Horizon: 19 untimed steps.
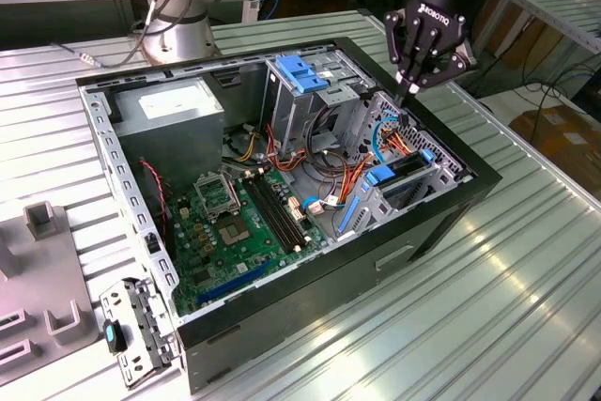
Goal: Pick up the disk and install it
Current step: 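Insert the second disk wire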
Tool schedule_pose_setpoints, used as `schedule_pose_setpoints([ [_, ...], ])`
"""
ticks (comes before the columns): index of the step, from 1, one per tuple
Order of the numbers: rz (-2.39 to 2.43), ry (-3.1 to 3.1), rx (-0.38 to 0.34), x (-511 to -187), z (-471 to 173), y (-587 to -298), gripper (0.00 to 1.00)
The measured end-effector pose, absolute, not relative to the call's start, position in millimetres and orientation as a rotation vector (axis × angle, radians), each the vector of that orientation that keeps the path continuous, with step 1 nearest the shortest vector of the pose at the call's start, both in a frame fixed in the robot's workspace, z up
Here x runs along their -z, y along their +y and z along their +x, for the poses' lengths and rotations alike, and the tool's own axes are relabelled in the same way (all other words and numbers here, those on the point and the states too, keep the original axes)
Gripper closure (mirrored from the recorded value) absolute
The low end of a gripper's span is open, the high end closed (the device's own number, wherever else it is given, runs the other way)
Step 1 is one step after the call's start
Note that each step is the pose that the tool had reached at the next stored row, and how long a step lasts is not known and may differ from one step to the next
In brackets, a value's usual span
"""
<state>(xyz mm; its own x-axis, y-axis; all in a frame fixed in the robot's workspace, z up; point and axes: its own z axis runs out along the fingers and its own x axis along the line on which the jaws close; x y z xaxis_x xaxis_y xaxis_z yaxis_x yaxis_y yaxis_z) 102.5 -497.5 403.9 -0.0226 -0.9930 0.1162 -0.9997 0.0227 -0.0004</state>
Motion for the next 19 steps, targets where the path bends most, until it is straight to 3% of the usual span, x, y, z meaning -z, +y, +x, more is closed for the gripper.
schedule_pose_setpoints([
  [8, 2.088, -2.136, -0.220, -399, 103, -483, 0.89],
  [10, 2.073, -2.121, -0.248, -397, 103, -481, 0.76],
  [14, 2.054, -2.102, -0.281, -392, 103, -477, 0.75],
  [15, 2.053, -2.100, -0.284, -391, 103, -477, 0.69],
  [19, 2.044, -2.091, -0.300, -386, 103, -473, 0.69],
])
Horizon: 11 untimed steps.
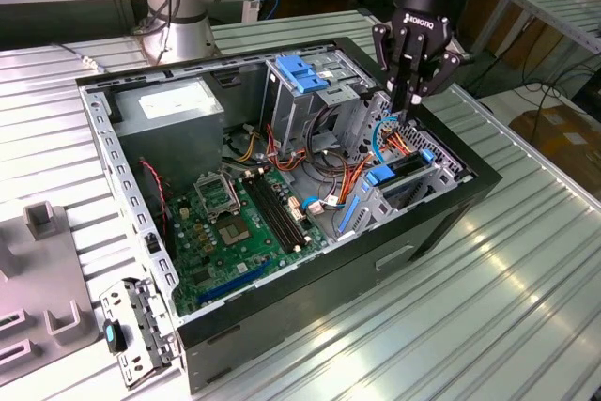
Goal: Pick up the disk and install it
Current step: 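Insert the second disk wire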
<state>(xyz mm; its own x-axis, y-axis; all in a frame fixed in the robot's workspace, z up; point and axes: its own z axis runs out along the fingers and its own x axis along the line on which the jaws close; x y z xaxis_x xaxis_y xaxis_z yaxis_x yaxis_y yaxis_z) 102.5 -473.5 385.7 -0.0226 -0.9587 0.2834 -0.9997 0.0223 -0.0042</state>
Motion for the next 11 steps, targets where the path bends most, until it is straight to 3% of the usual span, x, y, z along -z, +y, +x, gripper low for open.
schedule_pose_setpoints([
  [11, 2.002, -2.051, -0.369, -373, 103, -464, 0.69],
])
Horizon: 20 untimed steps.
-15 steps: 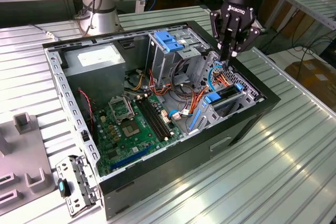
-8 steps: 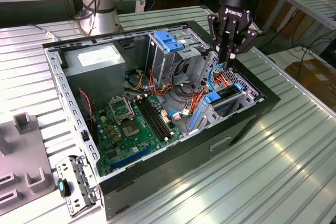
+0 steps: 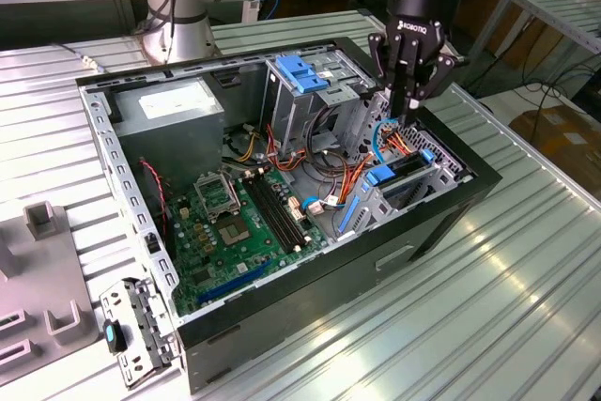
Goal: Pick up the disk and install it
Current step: 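Insert the second disk wire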
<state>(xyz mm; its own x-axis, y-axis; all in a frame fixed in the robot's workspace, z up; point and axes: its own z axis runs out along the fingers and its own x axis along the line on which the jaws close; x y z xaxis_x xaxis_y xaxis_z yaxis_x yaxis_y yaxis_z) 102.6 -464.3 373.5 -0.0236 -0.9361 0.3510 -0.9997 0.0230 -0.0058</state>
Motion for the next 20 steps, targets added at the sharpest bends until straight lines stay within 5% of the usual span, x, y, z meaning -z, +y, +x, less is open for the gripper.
schedule_pose_setpoints([
  [2, 2.000, -2.049, -0.373, -373.2, 102.7, -464.0, 0.70],
  [4, 1.999, -2.048, -0.374, -373.2, 102.8, -464.0, 0.83],
  [13, 1.999, -2.047, -0.375, -372.6, 102.8, -463.9, 0.83],
  [15, 1.998, -2.047, -0.376, -372.0, 102.8, -463.9, 0.76],
  [20, 1.995, -2.043, -0.381, -370.9, 102.8, -464.0, 0.84],
])
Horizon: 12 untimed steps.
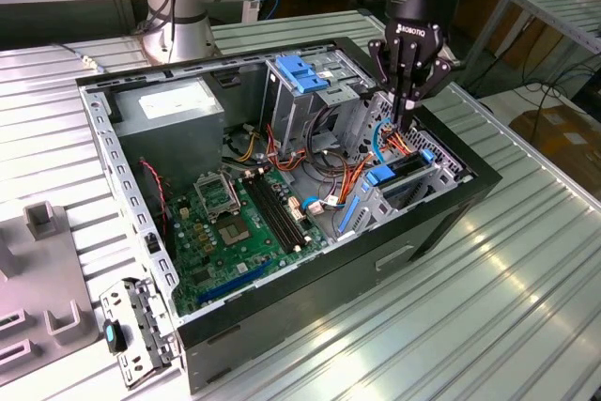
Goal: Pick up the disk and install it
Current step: 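Insert the second disk wire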
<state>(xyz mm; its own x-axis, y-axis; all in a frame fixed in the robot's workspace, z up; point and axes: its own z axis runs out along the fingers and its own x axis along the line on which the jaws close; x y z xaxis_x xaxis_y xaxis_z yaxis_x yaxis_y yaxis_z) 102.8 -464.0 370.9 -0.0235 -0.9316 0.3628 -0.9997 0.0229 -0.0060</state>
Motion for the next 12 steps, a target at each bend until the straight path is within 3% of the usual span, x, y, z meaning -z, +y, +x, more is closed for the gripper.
schedule_pose_setpoints([
  [12, 2.031, -2.066, -0.338, -364, 100, -487, 0.84],
])
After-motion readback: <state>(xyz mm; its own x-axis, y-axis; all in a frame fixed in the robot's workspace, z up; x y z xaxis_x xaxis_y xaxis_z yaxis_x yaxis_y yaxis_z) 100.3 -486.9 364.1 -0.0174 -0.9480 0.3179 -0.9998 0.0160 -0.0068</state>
